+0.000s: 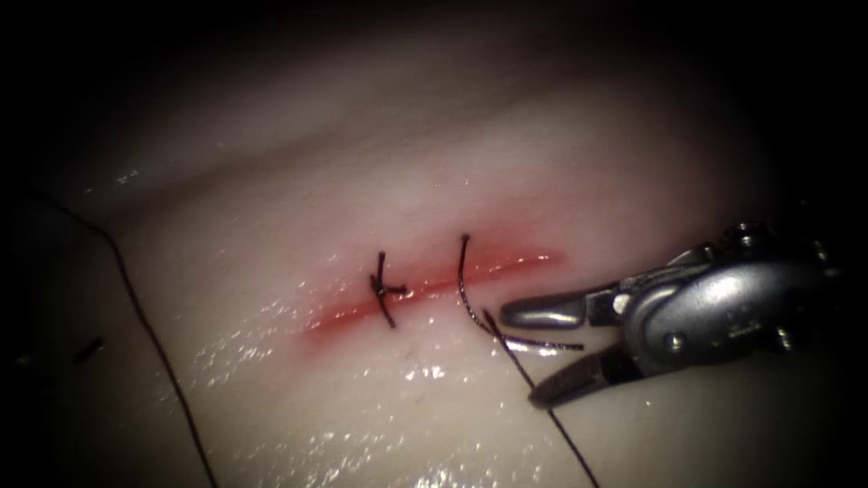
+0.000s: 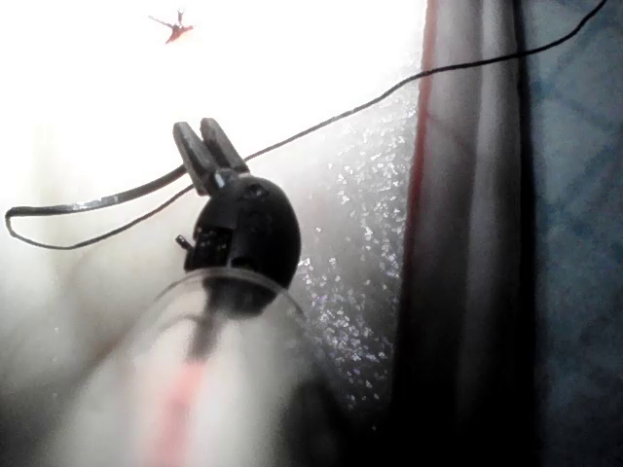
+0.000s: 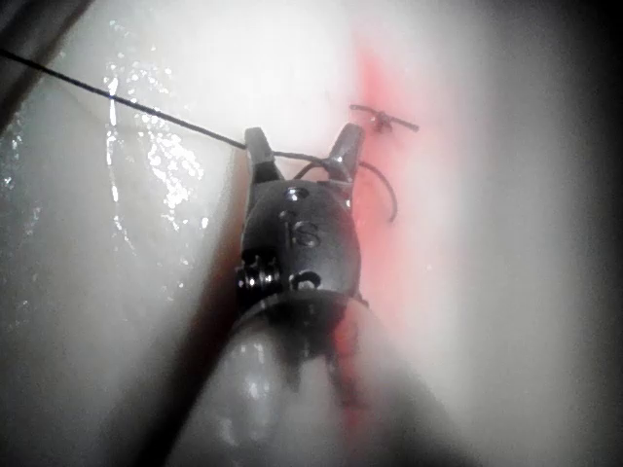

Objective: Wound Closure
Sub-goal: With the right needle driver pull the suture through the wound.

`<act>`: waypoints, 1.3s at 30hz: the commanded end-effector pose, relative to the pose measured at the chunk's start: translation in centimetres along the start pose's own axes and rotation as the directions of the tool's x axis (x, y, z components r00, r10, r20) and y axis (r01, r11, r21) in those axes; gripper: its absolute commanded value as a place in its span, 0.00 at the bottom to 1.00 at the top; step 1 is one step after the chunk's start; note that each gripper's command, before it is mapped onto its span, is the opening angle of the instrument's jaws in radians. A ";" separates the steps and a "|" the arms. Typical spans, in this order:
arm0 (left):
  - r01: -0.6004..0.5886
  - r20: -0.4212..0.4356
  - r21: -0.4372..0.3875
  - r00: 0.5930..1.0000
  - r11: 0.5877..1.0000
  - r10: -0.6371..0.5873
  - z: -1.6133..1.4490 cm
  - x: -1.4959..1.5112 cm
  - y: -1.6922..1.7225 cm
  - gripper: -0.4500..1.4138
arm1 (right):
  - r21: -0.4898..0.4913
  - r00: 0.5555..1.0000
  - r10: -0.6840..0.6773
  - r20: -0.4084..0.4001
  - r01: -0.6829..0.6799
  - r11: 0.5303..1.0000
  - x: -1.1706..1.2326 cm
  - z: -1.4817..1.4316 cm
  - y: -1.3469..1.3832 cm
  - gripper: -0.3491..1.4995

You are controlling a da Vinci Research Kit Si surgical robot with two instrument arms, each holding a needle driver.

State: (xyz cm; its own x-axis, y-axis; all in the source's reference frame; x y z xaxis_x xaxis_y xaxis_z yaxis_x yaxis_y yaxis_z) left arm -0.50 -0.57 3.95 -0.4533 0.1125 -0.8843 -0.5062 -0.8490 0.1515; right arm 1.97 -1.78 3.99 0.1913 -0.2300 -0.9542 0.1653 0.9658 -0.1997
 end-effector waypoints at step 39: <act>0.011 -0.005 -0.003 1.000 1.000 -0.011 0.03 -0.04 0.08 0.00 | 0.147 1.000 -0.002 0.028 -0.002 0.989 -0.14 0.31 -0.20 0.00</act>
State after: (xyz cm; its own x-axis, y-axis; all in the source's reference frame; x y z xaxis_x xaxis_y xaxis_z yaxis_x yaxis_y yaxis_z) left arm -0.49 -0.60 3.94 -0.4450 0.1190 -0.8876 -0.5102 -0.8482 0.1420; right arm 2.14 -1.96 4.19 0.2301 -0.2286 -0.9459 0.3061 0.9397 -0.1526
